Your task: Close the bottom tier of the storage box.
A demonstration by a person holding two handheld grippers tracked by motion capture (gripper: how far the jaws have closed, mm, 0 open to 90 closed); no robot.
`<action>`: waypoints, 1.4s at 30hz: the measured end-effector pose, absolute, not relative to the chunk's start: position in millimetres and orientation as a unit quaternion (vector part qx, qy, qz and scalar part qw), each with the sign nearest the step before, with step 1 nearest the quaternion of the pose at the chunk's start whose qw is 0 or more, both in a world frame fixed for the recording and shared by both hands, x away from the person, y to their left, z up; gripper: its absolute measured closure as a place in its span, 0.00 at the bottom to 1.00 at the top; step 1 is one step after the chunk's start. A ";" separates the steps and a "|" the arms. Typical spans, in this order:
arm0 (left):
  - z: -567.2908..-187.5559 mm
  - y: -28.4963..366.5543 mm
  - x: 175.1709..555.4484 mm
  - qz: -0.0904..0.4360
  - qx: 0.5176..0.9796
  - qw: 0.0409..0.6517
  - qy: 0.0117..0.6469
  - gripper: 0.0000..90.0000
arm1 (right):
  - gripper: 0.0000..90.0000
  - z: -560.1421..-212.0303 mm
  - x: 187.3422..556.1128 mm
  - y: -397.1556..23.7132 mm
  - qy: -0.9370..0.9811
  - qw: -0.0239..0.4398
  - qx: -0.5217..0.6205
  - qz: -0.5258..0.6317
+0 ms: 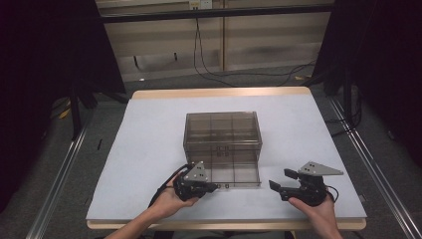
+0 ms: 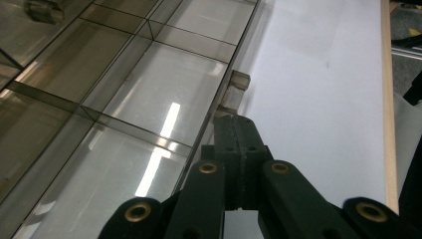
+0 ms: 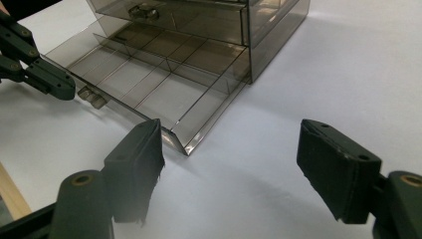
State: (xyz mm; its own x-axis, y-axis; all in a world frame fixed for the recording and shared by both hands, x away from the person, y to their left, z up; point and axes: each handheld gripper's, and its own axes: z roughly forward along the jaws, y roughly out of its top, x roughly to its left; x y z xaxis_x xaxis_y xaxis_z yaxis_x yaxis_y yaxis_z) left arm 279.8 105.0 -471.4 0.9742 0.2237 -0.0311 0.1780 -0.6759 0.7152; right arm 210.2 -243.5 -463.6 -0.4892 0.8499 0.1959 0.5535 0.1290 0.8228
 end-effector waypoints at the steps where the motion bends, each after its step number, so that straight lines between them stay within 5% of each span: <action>1: -470.9 105.0 280.2 0.032 0.917 0.382 0.109 1.00 | 0.29 -463.6 210.1 -244.0 0.733 0.163 0.479 0.454; 42: -469.9 96.1 286.8 0.036 0.907 0.401 0.125 1.00 | 0.27 -464.4 211.7 -240.6 0.740 0.151 0.471 0.457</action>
State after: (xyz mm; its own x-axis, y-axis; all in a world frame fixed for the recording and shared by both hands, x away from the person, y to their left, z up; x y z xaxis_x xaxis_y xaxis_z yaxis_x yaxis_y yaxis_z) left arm 286.8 96.1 -469.9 0.9660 0.2561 -0.0356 0.1987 -0.6471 0.7360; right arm 211.7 -240.6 -464.4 -0.5111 0.8345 0.2059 0.5581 0.1400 0.8178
